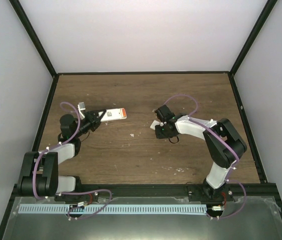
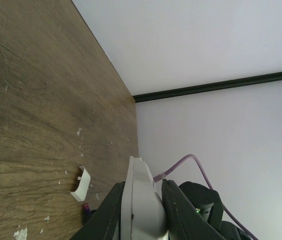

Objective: Load the batteries into the remote control

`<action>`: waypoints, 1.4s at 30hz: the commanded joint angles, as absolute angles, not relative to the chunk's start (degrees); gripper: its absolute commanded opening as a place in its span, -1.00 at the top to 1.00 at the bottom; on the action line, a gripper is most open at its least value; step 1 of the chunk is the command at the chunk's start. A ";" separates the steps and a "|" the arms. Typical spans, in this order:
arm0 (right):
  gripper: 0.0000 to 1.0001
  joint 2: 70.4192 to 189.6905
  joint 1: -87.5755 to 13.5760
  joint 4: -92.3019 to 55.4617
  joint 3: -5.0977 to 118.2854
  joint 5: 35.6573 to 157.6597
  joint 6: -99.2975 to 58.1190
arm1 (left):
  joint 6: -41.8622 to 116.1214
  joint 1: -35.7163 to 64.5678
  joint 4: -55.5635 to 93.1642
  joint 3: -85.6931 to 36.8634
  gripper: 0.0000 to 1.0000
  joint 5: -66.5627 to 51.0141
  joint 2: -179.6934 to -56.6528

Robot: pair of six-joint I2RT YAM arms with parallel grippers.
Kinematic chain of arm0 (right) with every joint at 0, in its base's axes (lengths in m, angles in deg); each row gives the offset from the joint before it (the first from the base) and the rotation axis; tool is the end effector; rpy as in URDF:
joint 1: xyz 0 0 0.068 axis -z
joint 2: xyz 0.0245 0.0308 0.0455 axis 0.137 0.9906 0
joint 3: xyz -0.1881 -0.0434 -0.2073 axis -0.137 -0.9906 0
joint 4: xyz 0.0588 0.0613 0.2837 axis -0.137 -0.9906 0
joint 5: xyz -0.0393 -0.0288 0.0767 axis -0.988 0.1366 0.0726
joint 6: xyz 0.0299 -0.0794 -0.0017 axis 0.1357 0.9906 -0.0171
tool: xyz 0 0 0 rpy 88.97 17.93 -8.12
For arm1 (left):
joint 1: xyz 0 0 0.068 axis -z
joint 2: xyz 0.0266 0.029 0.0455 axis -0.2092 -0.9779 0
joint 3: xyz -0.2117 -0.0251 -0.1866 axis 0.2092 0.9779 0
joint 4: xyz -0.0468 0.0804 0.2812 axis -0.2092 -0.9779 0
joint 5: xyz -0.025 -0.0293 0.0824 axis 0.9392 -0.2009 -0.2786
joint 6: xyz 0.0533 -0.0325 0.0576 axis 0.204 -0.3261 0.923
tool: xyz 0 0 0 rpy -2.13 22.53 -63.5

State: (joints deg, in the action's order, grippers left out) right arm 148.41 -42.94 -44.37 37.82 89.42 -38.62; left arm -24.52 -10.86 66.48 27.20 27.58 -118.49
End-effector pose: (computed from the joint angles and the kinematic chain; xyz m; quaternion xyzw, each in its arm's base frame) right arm 0.2993 0.2107 0.0993 -0.0882 0.9795 0.0935 0.1553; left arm 0.2887 -0.0576 0.1708 -0.2014 0.7025 -0.5968 0.3314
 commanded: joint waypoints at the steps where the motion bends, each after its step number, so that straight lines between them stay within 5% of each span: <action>1: 0.46 148.86 -43.20 -45.91 38.08 89.50 -38.41 | -23.77 -10.76 67.15 26.79 1.00 27.82 -117.82; 21: 0.91 144.91 -44.70 -51.40 44.00 93.58 -41.14 | -24.36 -10.40 70.28 26.98 1.00 27.91 -119.75; 42: 0.95 151.30 -49.87 -63.09 73.32 108.08 -46.59 | -24.32 -6.85 78.92 29.29 1.00 29.01 -124.84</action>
